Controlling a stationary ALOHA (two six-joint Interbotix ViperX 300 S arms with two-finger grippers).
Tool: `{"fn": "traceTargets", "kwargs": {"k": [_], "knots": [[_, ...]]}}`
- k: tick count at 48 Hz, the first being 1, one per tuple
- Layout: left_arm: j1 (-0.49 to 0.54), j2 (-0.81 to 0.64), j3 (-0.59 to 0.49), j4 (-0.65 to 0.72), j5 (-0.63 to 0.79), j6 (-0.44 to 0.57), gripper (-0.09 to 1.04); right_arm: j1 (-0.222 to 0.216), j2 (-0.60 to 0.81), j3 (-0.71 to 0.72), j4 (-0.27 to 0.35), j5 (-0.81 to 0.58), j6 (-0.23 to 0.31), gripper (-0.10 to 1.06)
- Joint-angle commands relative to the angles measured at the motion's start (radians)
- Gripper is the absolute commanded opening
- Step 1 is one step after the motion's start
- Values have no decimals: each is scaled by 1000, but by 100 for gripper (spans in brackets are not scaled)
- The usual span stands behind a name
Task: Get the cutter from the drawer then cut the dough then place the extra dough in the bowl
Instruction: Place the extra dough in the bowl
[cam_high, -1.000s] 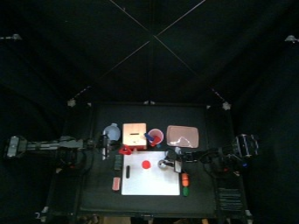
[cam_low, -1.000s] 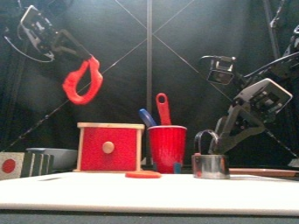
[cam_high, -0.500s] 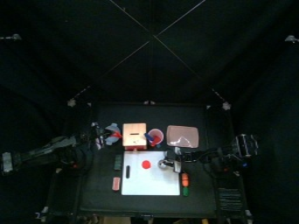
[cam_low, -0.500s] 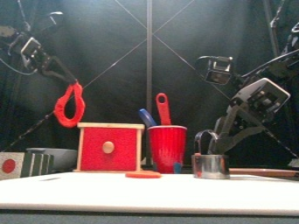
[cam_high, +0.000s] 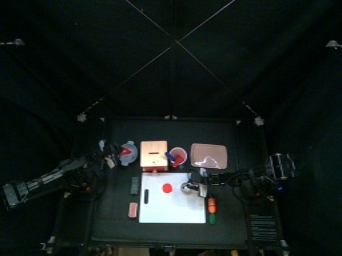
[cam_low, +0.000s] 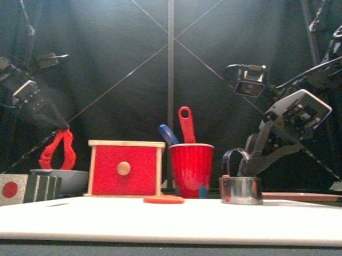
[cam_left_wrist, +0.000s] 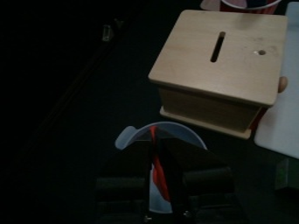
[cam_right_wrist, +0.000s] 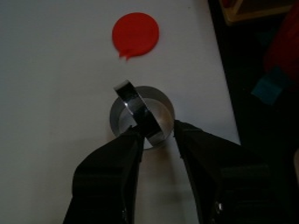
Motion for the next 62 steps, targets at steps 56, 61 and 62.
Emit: {"fn": "traceTargets", "kwargs": {"k": [56,61,62], "knots": [[-104,3,-11,-396,-72,6,87,6,-29,-41,-17,17,-6,73],[-206,2,-26,-365,-74,5,87,6,-29,-49,-17,23,-5,73],[-233,2,-29,-359,-77,2,87,6,-29,-51,-18,23,-6,73]]}}
